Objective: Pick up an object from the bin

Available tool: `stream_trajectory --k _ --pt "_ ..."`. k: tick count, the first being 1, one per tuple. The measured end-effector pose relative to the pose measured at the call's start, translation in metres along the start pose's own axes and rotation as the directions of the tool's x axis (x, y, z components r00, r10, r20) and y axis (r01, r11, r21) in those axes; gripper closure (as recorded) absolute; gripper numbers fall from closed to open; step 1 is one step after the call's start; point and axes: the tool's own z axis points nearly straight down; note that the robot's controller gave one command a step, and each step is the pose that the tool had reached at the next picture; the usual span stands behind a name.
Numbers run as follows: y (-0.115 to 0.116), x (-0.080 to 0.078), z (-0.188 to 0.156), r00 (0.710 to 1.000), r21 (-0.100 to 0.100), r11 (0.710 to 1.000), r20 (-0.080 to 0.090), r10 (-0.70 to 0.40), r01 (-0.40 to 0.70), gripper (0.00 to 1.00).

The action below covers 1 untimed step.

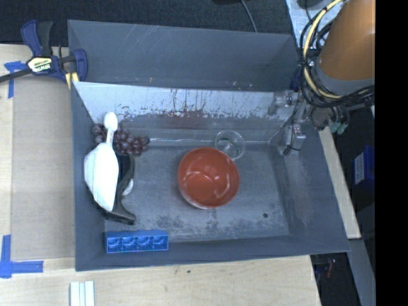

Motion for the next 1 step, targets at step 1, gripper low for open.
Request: stream_trajectory --k 1 --pt "0.0 0.0 0.0 1.0 0.0 1.0 0.0 0.0 0.0 0.0"
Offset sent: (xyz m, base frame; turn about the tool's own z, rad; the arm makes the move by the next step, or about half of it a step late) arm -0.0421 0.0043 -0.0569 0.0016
